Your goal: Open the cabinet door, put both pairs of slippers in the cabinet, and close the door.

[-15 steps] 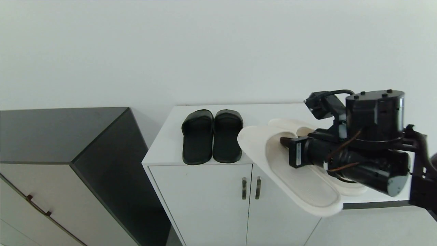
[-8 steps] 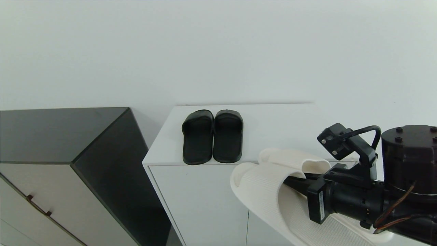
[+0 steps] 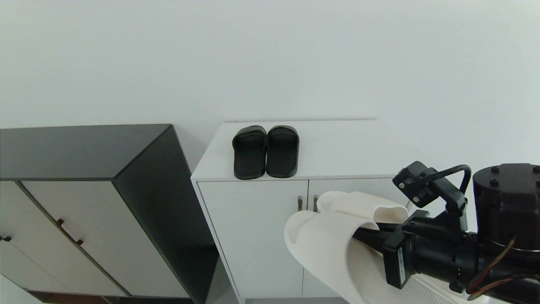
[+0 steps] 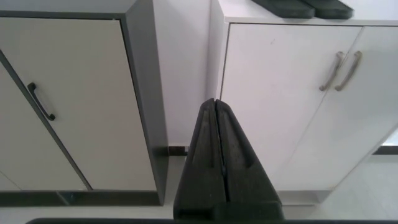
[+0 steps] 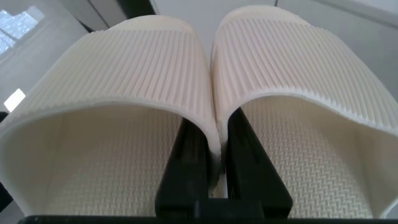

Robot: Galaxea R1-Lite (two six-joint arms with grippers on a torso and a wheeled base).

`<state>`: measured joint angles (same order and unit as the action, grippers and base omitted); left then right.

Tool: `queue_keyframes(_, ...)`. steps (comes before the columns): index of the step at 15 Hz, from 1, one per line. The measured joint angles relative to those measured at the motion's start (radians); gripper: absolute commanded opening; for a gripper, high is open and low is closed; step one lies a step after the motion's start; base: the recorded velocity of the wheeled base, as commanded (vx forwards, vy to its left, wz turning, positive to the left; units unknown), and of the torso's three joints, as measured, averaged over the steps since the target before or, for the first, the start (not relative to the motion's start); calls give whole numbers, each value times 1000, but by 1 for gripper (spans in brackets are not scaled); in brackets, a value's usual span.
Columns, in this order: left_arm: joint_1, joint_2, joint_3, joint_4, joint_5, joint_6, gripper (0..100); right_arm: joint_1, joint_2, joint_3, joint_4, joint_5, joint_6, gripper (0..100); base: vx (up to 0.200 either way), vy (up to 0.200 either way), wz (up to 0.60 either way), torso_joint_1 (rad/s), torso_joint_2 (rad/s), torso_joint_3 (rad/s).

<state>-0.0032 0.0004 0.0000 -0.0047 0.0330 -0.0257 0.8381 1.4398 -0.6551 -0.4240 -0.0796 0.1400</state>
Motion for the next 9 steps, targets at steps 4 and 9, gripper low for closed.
queue_keyframes(4,0,0,0,1,2,2,0,-1,-3,13,-3,5,1,0,0,0,0,0,0,0)
queue_keyframes(9,0,0,0,0,-1,1,0,-1,-1,14,-11,7,2,0,0,0,0,0,0,0)
